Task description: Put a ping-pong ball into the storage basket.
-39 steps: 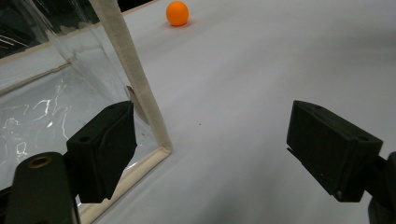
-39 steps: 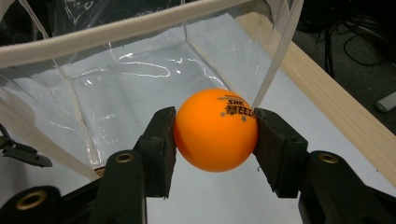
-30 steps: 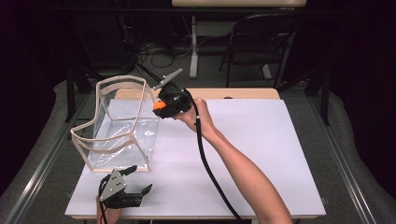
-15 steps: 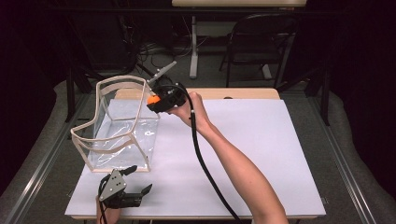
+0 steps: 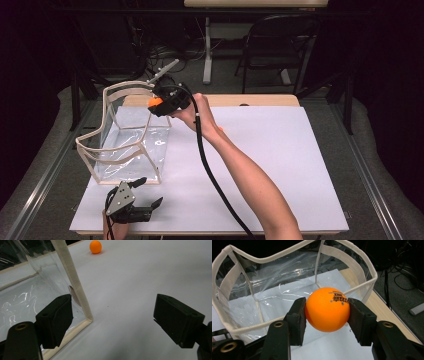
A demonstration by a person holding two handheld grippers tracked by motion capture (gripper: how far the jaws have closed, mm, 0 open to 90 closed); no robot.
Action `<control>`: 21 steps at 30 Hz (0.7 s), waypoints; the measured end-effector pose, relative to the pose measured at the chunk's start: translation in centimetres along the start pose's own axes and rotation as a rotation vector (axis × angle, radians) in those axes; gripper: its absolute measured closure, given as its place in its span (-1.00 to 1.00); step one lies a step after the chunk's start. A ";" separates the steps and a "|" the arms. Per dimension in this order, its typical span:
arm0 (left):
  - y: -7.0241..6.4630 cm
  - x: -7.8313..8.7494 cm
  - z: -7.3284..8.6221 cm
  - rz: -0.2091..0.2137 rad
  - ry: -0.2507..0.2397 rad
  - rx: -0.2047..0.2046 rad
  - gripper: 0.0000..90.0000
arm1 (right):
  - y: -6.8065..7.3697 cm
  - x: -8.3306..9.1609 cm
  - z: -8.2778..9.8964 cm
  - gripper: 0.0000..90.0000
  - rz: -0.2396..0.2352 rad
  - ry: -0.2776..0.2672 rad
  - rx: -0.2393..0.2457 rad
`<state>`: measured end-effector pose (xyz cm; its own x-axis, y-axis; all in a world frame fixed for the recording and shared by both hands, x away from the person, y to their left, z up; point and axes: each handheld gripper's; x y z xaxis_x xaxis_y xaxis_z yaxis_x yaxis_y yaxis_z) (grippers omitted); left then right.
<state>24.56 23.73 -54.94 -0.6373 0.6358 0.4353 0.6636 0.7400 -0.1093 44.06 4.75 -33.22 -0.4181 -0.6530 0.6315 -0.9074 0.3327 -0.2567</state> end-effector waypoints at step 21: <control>0.0 0.0 0.0 0.002 0.000 0.000 -0.64 | 1.3 -1.6 -2.8 0.12 0.000 -0.010 0.045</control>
Point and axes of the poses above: each handheld gripper's, and its own axes: x roughly backward along the jaws, z roughly out of its underside, y roughly to its left, and after that the axes turned 13 degrees about x, right-handed
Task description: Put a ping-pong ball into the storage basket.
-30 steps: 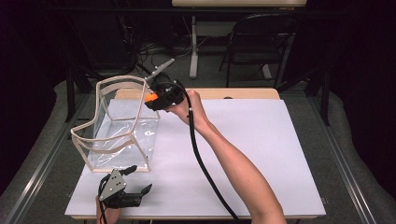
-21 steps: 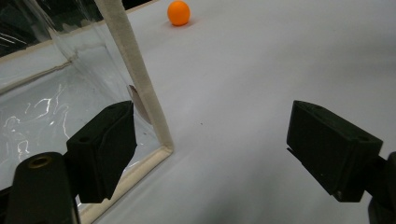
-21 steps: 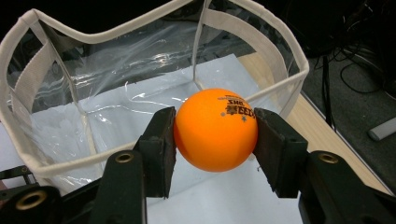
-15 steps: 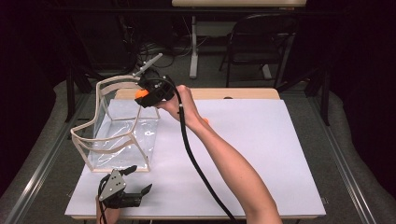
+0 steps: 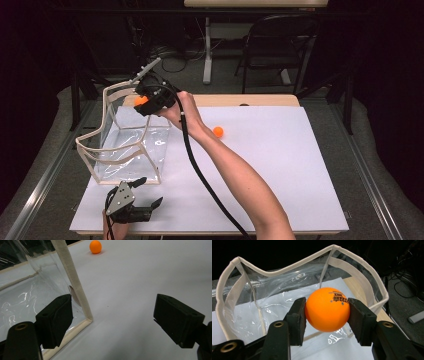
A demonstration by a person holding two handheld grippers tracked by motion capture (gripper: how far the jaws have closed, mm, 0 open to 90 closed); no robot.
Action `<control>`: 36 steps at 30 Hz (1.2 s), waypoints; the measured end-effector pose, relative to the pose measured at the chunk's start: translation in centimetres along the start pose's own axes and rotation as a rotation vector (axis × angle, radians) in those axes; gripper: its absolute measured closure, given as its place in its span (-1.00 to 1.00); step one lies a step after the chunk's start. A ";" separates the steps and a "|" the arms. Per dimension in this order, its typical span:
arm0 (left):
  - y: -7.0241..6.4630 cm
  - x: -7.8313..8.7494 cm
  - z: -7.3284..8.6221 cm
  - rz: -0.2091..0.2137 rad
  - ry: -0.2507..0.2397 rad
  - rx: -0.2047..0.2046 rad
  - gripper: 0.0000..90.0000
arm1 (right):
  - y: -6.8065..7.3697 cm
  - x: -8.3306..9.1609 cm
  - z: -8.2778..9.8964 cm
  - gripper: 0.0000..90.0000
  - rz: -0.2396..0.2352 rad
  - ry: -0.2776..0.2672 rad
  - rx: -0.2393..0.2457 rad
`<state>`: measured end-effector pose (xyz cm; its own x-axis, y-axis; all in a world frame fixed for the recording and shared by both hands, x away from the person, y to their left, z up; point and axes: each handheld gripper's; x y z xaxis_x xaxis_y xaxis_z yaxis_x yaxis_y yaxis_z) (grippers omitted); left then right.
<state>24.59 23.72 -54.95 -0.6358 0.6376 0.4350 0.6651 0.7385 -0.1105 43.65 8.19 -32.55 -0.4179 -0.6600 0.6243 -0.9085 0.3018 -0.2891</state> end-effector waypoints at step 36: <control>0.0 0.0 0.0 0.008 0.000 0.003 -0.64 | 3.0 -3.7 -1.0 0.10 -0.069 0.134 0.068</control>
Point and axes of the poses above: each handheld gripper's, and its own axes: x roughly backward along the jaws, z roughly out of its underside, y roughly to its left, and after that the axes turned 13 degrees about x, right-handed
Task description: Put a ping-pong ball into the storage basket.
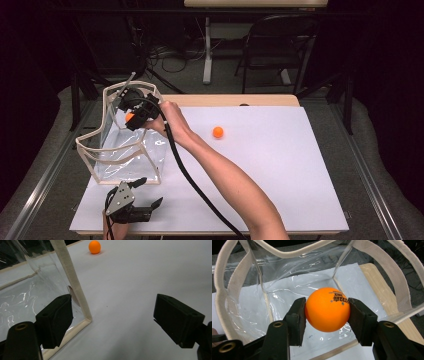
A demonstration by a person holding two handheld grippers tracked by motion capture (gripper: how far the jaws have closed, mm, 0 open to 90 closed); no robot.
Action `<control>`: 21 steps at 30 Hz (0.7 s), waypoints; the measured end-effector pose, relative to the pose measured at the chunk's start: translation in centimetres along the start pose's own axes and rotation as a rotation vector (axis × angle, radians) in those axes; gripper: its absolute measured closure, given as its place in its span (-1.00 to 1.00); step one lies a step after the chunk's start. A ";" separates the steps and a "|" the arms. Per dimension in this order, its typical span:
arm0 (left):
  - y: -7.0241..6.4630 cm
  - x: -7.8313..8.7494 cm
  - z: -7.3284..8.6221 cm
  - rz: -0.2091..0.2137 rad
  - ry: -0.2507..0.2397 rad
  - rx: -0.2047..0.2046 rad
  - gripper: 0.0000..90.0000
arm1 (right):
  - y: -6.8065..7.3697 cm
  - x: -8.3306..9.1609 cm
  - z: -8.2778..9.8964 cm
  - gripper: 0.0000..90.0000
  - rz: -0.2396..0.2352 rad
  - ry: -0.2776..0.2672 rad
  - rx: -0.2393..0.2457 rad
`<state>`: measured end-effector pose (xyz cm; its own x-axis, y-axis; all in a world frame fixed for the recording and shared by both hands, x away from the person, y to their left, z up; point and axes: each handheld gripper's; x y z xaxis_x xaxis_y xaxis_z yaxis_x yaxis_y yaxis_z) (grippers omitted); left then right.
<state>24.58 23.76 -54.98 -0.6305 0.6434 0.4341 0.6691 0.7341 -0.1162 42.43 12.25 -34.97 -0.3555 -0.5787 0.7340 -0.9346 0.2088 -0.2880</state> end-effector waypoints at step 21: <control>-0.1 0.0 -0.1 0.000 -0.003 -0.006 -0.64 | -1.3 5.1 3.3 -0.43 0.039 -0.122 -0.072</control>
Point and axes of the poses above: each handheld gripper's, and its own axes: x roughly backward along the jaws, z roughly out of its underside, y roughly to its left, and after that the axes turned 13 degrees about x, right-handed
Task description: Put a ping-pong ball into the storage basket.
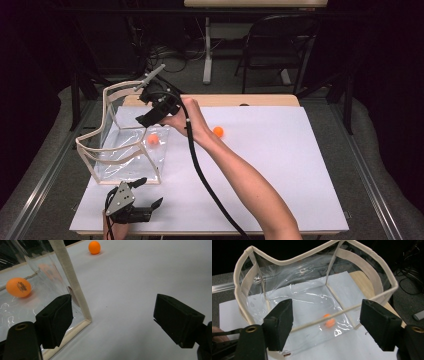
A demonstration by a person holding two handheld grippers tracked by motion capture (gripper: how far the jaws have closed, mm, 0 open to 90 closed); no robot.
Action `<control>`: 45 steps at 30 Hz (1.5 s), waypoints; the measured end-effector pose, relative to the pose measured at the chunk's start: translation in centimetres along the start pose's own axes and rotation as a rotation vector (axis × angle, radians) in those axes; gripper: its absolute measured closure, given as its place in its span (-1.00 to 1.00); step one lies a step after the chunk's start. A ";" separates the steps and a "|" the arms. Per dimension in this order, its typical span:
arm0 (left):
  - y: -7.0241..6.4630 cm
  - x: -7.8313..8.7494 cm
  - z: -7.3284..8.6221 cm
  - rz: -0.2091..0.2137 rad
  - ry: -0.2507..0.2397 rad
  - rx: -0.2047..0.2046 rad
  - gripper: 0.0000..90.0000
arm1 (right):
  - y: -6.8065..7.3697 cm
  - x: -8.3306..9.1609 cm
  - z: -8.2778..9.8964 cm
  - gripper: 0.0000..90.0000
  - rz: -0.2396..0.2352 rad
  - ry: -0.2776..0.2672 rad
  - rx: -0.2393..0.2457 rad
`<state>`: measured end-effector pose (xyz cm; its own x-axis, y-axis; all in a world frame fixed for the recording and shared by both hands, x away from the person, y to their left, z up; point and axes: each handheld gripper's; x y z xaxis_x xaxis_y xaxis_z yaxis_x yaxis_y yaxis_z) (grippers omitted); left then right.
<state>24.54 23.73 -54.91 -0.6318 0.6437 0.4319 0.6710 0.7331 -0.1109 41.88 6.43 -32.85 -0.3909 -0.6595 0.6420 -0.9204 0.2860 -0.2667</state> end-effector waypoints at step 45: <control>-0.4 -0.1 -0.1 0.000 0.006 -0.013 -0.64 | 2.0 2.6 16.7 -0.76 0.033 0.033 -0.138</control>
<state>24.36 23.33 -54.85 -0.6297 0.6420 0.4374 0.6757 0.7305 -0.0994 38.91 -6.30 -43.71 -0.4187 -0.6252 0.6587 -0.8962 0.4015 -0.1886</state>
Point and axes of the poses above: each handheld gripper's, and its own axes: x roughly backward along the jaws, z roughly out of its underside, y roughly to its left, and after that the axes turned 13 degrees about x, right-handed
